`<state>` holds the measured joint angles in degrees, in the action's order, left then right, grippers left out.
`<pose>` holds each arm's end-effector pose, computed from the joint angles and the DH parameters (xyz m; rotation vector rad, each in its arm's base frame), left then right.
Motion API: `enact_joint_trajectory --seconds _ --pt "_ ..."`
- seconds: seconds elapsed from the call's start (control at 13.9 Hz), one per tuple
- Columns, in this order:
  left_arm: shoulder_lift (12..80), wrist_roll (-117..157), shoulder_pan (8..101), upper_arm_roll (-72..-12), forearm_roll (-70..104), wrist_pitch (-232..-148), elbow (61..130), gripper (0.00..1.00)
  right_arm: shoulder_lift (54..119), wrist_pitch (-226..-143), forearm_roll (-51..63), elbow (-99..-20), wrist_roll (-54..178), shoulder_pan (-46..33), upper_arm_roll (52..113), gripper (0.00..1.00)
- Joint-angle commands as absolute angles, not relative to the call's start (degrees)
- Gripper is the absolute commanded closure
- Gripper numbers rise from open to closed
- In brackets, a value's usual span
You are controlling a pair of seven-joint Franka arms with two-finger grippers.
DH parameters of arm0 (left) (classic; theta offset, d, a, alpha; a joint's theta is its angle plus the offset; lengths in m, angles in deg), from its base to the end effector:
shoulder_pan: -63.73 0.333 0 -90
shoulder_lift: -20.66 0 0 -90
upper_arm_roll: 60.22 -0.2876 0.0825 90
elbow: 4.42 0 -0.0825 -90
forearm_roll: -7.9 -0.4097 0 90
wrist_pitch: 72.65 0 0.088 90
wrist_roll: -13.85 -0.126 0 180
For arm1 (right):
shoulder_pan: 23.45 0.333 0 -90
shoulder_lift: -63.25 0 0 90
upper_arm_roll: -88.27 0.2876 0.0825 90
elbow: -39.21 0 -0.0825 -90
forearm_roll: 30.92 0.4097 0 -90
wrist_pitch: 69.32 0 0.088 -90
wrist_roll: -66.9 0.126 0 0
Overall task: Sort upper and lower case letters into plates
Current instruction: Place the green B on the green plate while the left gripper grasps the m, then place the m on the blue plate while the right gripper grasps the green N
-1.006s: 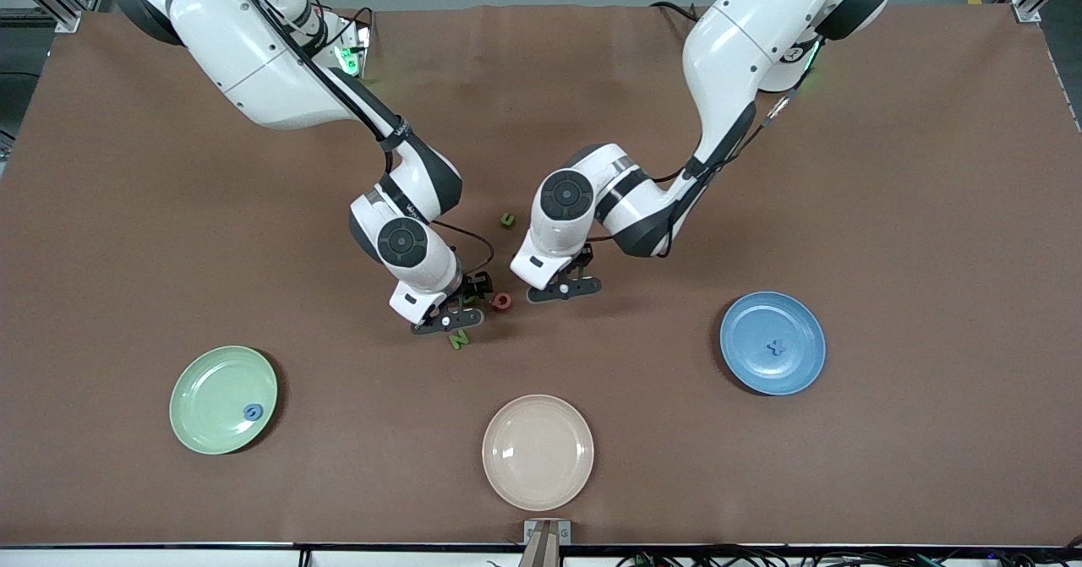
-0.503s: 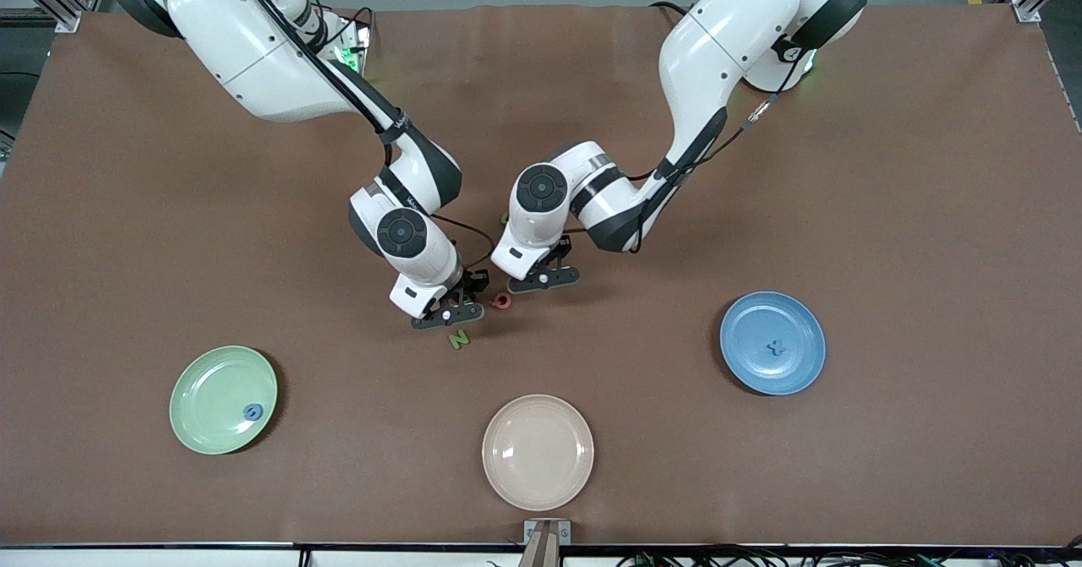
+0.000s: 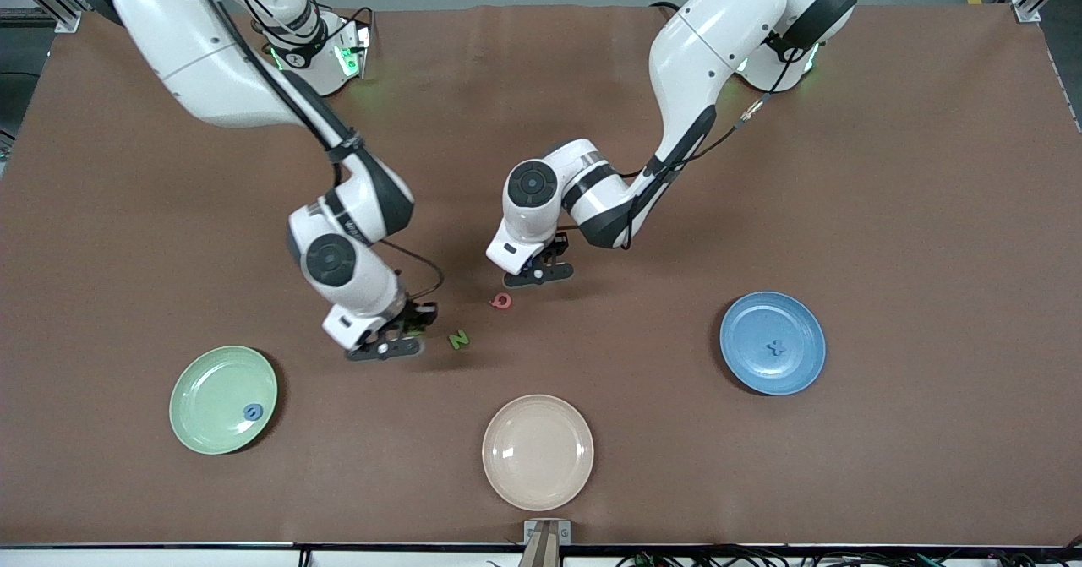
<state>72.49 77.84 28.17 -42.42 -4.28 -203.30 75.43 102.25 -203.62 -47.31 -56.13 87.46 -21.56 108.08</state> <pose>0.4689 -0.5603 0.1297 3.0658 0.2521 -0.0823 0.6496 0.2328 0.1743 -3.1108 -0.2172 -0.0696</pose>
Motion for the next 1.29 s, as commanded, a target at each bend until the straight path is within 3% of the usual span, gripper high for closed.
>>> enact_joint_trajectory --seconds 0.0,0.14,0.36,0.5,0.57,0.72,0.86,1.22 --pt "73.1 78.5 27.2 -43.0 -5.4 -203.4 74.4 0.40 101.5 -201.4 -52.9 -54.0 78.5 -27.6 108.8 0.97" --pt "73.8 78.3 27.2 -43.0 -5.4 -203.4 74.4 0.47 101.9 -201.9 -60.7 -53.3 72.9 -31.8 108.8 0.96" --pt "73.9 78.3 27.2 -43.3 -5.5 -203.4 74.4 0.47 102.5 -202.5 -75.6 -52.9 72.4 -35.1 108.8 0.96" --pt "73.9 78.3 27.2 -43.4 -5.9 -203.3 74.4 0.47 103.8 -203.3 -83.5 -52.8 72.5 -36.7 108.8 0.88" --pt "74.1 78.4 27.2 -43.4 -5.9 -203.3 74.4 0.50 104.6 -204.5 -87.2 -52.8 73.0 -37.2 108.4 0.70" --pt "74.0 78.6 26.5 -43.9 -6.4 -202.9 74.4 0.76 106.0 -208.6 -89.9 -52.8 73.0 -37.3 106.6 0.03" --pt "72.3 78.9 26.9 -45.0 -6.4 -201.1 74.3 0.98 106.0 -211.4 -89.0 -52.7 73.3 -37.1 106.2 0.00" --pt "62.6 73.5 31.2 -52.7 -6.6 -189.5 74.6 1.00 105.4 -206.3 -71.5 -52.2 87.3 -29.5 107.2 0.00"
